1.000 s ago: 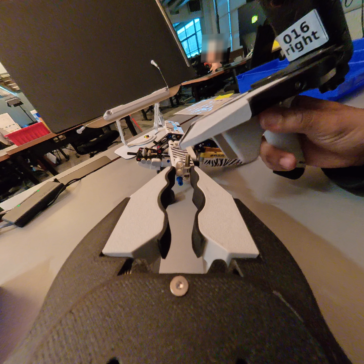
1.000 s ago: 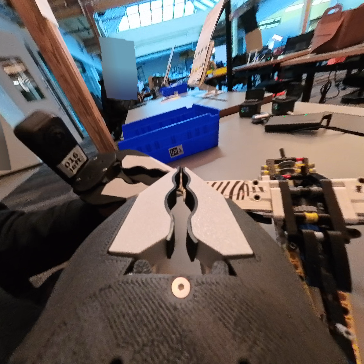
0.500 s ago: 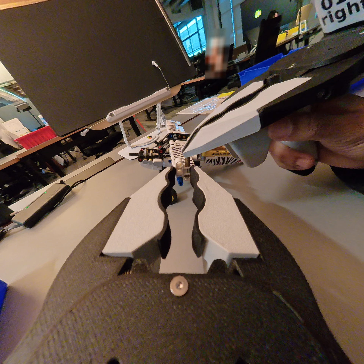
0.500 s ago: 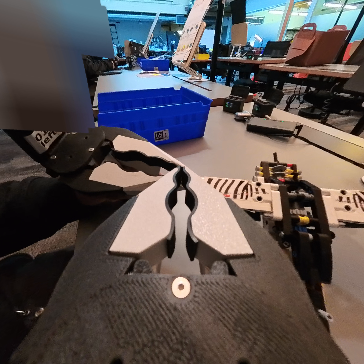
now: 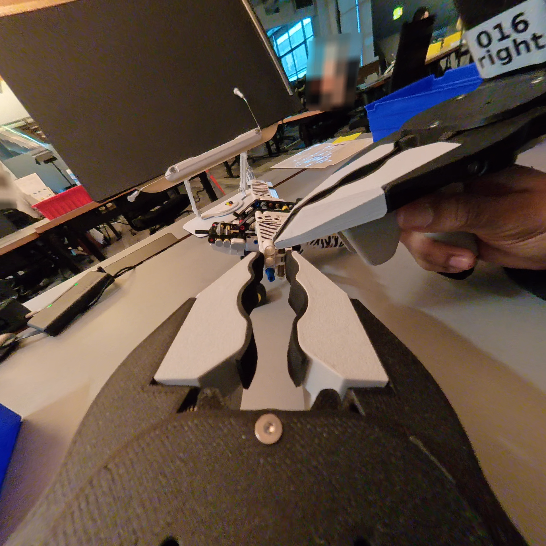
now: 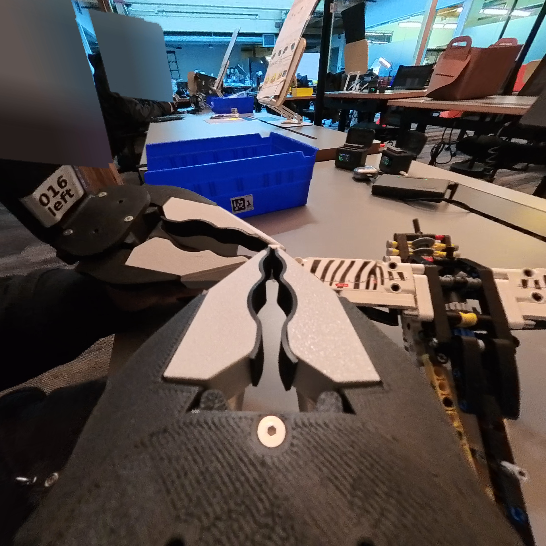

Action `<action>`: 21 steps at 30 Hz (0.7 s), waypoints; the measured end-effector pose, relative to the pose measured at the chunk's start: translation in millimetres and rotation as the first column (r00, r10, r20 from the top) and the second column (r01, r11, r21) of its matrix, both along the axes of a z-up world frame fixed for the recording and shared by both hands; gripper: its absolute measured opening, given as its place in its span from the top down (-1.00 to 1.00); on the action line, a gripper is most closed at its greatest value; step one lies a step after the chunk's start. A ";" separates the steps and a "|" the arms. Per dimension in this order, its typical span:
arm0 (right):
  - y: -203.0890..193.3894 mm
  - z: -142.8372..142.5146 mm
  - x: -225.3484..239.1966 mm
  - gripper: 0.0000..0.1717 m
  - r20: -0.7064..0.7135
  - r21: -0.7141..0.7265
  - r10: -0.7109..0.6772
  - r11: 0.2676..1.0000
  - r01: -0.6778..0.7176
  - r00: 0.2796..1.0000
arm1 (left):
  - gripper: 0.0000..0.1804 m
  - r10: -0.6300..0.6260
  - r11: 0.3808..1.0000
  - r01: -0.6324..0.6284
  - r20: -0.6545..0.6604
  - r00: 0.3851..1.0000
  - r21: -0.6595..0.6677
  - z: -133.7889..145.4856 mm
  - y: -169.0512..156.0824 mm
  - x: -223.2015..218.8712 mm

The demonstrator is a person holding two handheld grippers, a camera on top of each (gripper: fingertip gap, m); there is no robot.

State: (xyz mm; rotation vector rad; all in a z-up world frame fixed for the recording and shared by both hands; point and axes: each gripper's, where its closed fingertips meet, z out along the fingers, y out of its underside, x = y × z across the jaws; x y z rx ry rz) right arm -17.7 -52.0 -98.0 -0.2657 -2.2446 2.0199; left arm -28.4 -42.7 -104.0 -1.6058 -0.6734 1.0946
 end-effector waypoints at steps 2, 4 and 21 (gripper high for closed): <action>-1.0 -0.2 -0.7 1.00 0.040 -0.020 0.017 1.000 -0.017 0.999 | 0.90 -0.007 1.000 0.007 0.014 1.000 0.018 -0.8 -1.2 -0.5; 0.0 1.0 -2.1 1.00 0.072 -0.044 0.033 0.999 -0.030 0.997 | 0.89 -0.006 1.000 0.006 0.017 1.000 0.015 -2.2 -1.0 -1.7; 6.8 -14.2 0.0 0.83 -0.078 0.060 -0.190 0.979 0.195 0.979 | 0.85 -0.146 0.775 -0.042 0.243 0.959 0.631 3.3 -18.7 -12.1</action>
